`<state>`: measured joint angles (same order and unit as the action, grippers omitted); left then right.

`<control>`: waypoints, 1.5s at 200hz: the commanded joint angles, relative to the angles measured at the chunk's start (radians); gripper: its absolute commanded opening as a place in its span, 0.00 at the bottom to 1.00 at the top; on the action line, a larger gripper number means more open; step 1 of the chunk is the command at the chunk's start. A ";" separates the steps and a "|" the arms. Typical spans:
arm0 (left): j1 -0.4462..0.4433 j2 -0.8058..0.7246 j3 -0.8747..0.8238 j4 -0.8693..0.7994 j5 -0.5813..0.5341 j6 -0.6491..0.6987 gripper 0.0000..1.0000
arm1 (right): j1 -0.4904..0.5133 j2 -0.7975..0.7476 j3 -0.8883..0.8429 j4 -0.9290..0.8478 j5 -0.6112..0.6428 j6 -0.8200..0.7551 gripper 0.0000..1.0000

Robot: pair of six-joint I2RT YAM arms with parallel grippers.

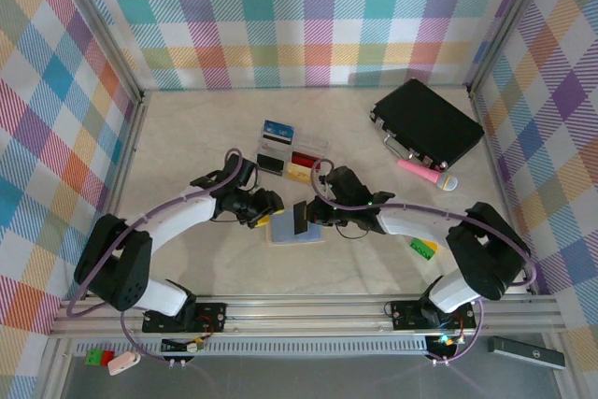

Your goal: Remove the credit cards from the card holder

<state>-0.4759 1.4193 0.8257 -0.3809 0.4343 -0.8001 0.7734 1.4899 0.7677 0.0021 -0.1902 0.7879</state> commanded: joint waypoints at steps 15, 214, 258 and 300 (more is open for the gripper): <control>0.044 -0.099 -0.058 0.144 0.117 -0.067 0.63 | -0.034 -0.093 -0.032 0.047 -0.038 -0.045 0.00; 0.079 -0.203 -0.060 0.723 0.415 -0.304 0.07 | -0.161 -0.123 -0.066 0.651 -0.412 0.307 0.05; 0.080 -0.218 -0.067 0.723 0.330 -0.327 0.00 | -0.142 -0.081 -0.081 0.761 -0.442 0.430 0.17; 0.080 -0.228 -0.081 0.731 0.267 -0.347 0.00 | -0.125 -0.059 -0.085 0.831 -0.434 0.483 0.15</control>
<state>-0.4011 1.2232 0.7563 0.2928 0.7528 -1.1240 0.6365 1.4181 0.6975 0.7387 -0.6037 1.2190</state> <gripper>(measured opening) 0.051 0.167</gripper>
